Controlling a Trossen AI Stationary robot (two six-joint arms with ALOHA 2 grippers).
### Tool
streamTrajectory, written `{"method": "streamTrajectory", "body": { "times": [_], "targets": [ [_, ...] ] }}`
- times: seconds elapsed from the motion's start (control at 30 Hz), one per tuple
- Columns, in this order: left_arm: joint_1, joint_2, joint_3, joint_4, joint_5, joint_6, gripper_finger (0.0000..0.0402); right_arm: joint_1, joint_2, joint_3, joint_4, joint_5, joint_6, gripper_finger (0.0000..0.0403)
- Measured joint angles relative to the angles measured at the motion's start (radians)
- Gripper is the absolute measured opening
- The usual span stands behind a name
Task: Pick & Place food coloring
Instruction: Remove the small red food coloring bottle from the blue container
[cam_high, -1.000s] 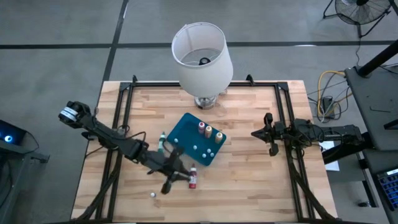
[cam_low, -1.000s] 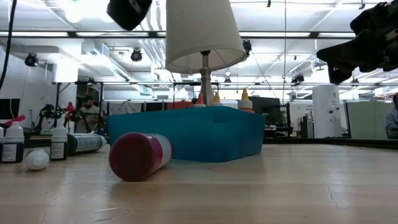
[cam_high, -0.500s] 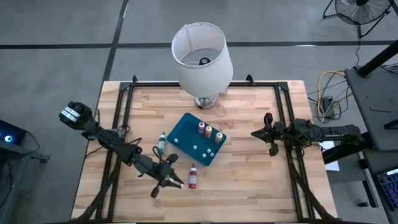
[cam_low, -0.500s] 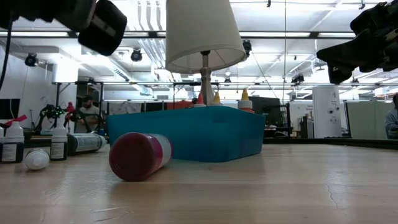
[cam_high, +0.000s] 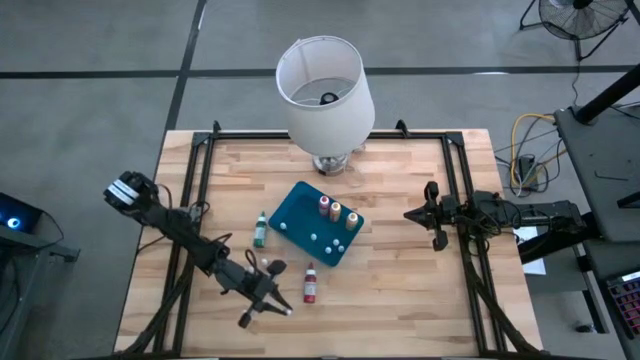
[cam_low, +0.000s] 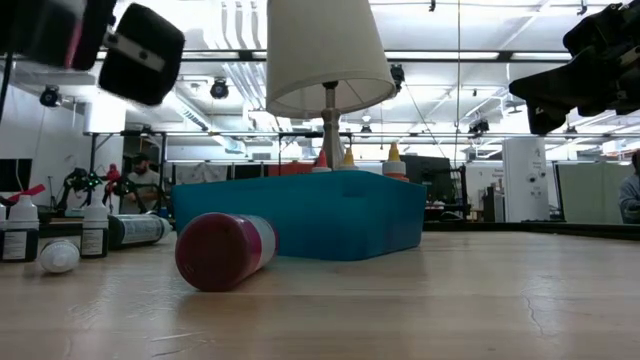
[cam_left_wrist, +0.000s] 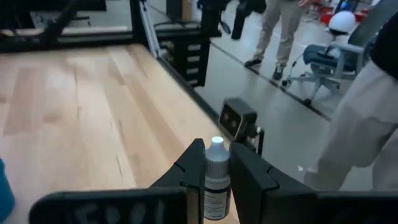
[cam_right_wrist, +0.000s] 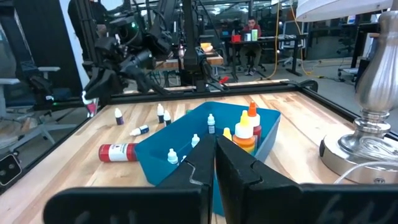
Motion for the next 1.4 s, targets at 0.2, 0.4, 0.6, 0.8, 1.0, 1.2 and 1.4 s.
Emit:
{"method": "streamTrajectory", "body": {
  "times": [0.2,0.4,0.6,0.8,1.0,1.2,1.4],
  "targets": [
    [0.0,0.072,-0.017,0.056,-0.002,0.022,0.003,0.0,0.001,0.0,0.0,0.0,0.0,0.0008],
    [-0.001,0.137,-0.017,0.102,-0.002,0.045,0.003,0.0,0.001,0.0,0.0,0.0,0.0,0.0009],
    [0.0,0.227,-0.016,0.203,-0.003,0.068,0.003,0.0,0.001,0.0,0.0,0.0,0.0,0.0008],
    [0.0,0.304,-0.016,0.329,-0.005,0.068,0.003,0.0,0.001,0.0,0.0,0.0,0.0,0.0008],
    [0.0,0.314,-0.016,0.344,-0.012,0.069,0.003,0.0,0.001,0.0,0.0,0.0,0.0,0.0008],
    [0.0,0.34,0.0,0.346,-0.018,0.071,0.003,0.0,0.001,0.0,0.0,0.0,0.0,0.0009],
    [0.001,0.358,0.017,0.34,-0.018,0.09,0.003,0.0,0.002,0.0,0.0,0.0,0.0,0.0008]
  ]
}}
